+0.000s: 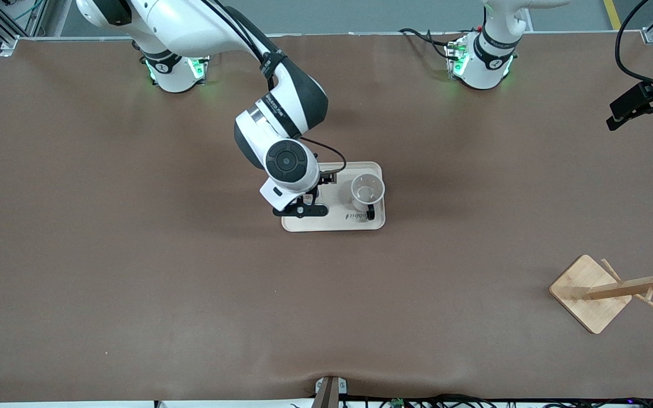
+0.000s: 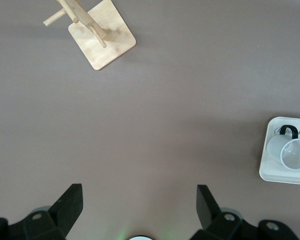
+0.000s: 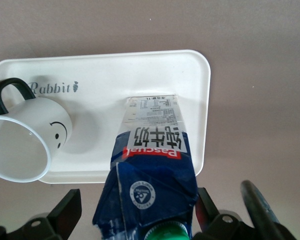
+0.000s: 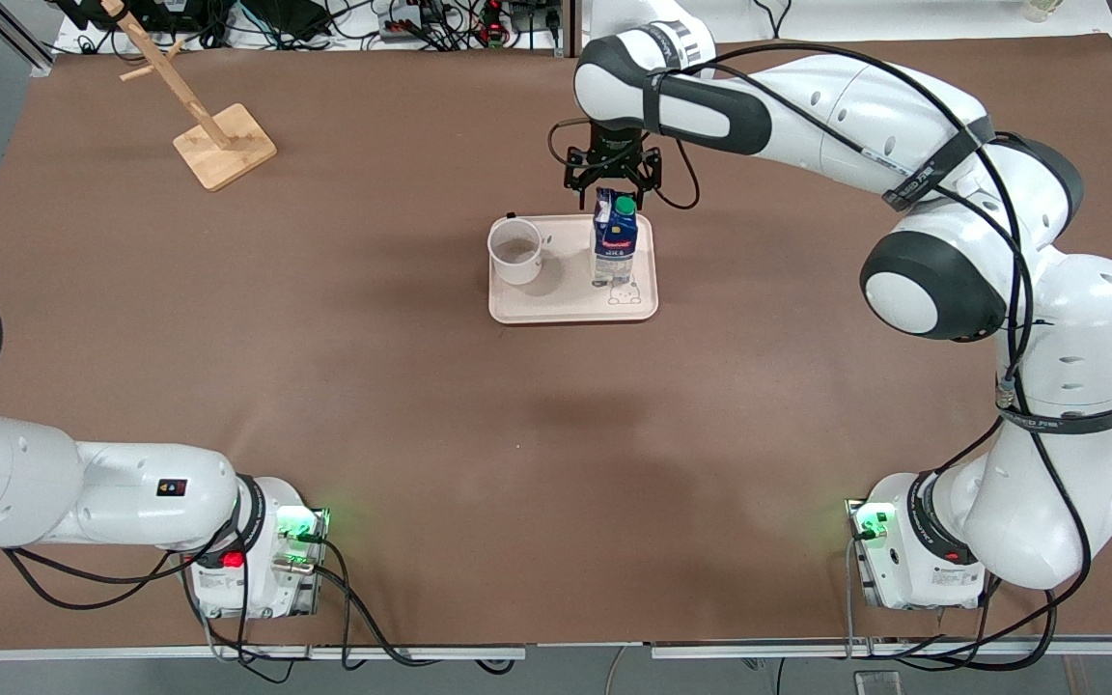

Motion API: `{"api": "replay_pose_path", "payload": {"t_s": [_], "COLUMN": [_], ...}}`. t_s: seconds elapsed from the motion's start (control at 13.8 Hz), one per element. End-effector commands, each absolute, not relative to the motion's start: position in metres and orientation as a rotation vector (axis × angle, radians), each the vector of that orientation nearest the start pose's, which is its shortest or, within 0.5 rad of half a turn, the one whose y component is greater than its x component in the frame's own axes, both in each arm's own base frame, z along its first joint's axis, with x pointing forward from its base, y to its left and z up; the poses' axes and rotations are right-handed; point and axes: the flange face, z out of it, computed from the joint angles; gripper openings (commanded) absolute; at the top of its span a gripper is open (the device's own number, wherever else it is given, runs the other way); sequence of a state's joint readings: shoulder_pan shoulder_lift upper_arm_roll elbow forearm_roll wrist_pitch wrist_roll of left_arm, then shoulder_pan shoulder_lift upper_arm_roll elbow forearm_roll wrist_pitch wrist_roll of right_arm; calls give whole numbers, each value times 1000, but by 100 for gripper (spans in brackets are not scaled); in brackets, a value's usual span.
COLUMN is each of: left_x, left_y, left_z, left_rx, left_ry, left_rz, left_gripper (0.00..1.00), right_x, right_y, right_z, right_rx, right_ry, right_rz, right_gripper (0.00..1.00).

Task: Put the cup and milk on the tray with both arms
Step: 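Lower the carton onto the tray and open the right gripper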

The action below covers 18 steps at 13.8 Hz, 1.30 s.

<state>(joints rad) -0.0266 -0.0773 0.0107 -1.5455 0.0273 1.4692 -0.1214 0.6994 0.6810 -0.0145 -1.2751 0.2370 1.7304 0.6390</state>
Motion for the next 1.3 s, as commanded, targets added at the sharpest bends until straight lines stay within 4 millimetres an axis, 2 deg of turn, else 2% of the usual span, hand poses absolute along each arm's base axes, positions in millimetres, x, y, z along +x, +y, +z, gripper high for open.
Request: {"api": "replay_pose_path", "payload": {"t_s": [0.0, 0.29, 0.36, 0.51, 0.65, 0.87, 0.94, 1.23], "left_x": [518, 520, 520, 521, 521, 520, 521, 520], "left_y": [-6, -7, -8, -9, -10, -10, -10, -10], "left_z": [671, 666, 666, 665, 665, 668, 668, 667], "left_rx": [-3122, -3120, -3109, -3101, -3101, -3100, -3100, -3100], "left_ry": [-173, -168, -164, -160, -160, -165, -165, -165], "left_rz": [-14, 0, -1, 3, 5, -7, -5, -2], "left_gripper": [100, 100, 100, 100, 100, 100, 100, 100], "right_x": [543, 556, 566, 580, 594, 613, 616, 607], "right_y": [473, 462, 450, 423, 387, 300, 276, 208], "right_z": [349, 385, 405, 432, 459, 510, 535, 609], "right_rx": [-3072, -3059, -3045, -3037, -3026, -3005, -2996, -3000], "right_ry": [24, 33, 60, 109, 179, 333, 377, 496], "right_rz": [447, 378, 351, 347, 342, 398, 379, 219], "right_gripper": [100, 100, 100, 100, 100, 100, 100, 100]}}
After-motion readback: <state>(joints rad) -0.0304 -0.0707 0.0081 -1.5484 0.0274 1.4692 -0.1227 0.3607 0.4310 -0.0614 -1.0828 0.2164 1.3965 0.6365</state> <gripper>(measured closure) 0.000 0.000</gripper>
